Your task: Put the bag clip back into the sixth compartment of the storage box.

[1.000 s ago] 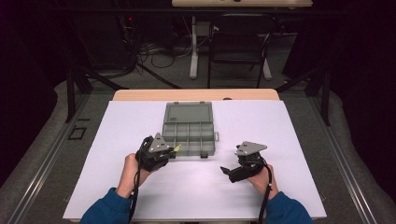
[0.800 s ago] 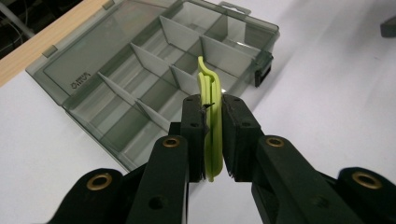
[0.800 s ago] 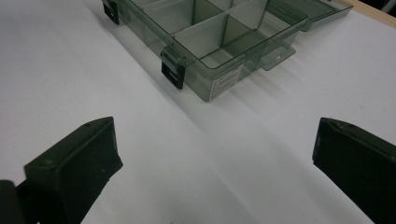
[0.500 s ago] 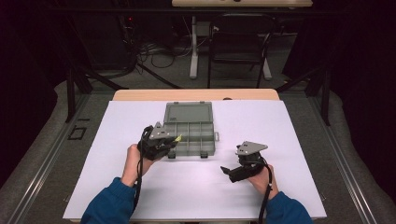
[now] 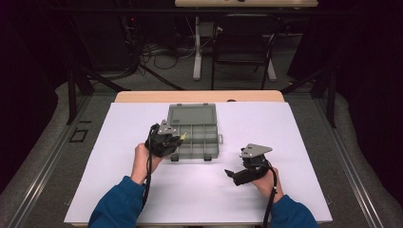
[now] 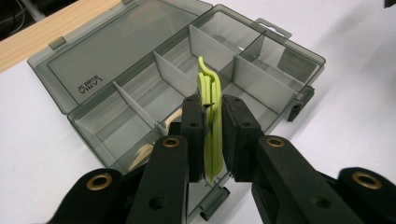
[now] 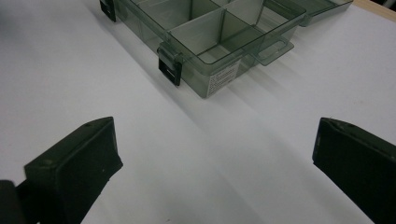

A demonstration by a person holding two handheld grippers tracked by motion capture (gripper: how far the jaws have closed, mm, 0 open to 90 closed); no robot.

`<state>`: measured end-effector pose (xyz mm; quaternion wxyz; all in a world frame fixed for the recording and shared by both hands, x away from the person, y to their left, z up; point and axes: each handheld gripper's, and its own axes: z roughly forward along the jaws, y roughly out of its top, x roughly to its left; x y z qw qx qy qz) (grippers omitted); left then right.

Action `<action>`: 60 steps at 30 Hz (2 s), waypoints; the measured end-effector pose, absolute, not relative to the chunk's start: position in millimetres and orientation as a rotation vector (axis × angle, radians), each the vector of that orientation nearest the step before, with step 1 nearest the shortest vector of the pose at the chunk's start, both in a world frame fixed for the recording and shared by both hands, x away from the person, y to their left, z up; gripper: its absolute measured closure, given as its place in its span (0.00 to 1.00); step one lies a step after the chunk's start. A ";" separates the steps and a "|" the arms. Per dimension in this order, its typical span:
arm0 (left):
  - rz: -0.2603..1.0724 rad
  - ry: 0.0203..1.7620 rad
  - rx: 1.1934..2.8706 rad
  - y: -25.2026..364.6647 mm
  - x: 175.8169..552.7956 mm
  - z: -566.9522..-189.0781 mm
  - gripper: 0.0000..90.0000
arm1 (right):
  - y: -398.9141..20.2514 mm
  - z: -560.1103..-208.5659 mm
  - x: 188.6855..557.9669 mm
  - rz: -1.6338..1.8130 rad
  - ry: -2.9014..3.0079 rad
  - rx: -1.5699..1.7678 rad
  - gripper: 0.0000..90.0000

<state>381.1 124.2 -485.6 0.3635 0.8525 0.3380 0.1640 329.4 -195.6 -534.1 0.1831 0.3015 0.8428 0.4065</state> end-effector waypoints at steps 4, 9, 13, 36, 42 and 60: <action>0.414 0.883 2.200 120.5 384.3 -487.6 0.88 | -195.6 -534.3 329.5 1.151 2.370 0.851 0.00; 0.410 0.907 2.197 118.1 388.7 -490.8 0.88 | -195.4 -533.6 328.9 1.140 2.383 0.850 0.00; 0.400 0.920 2.200 115.7 390.9 -494.3 0.88 | -194.9 -534.2 329.1 1.148 2.379 0.852 0.00; 0.428 0.941 2.231 112.2 393.7 -503.3 0.33 | -196.4 -533.9 330.2 1.161 2.372 0.858 0.00; 0.439 0.935 2.234 116.9 391.6 -503.1 0.21 | -195.1 -535.4 330.8 1.152 2.381 0.854 0.00; 0.460 0.925 2.245 124.6 389.8 -502.5 0.08 | -194.2 -536.5 331.9 1.138 2.393 0.859 0.00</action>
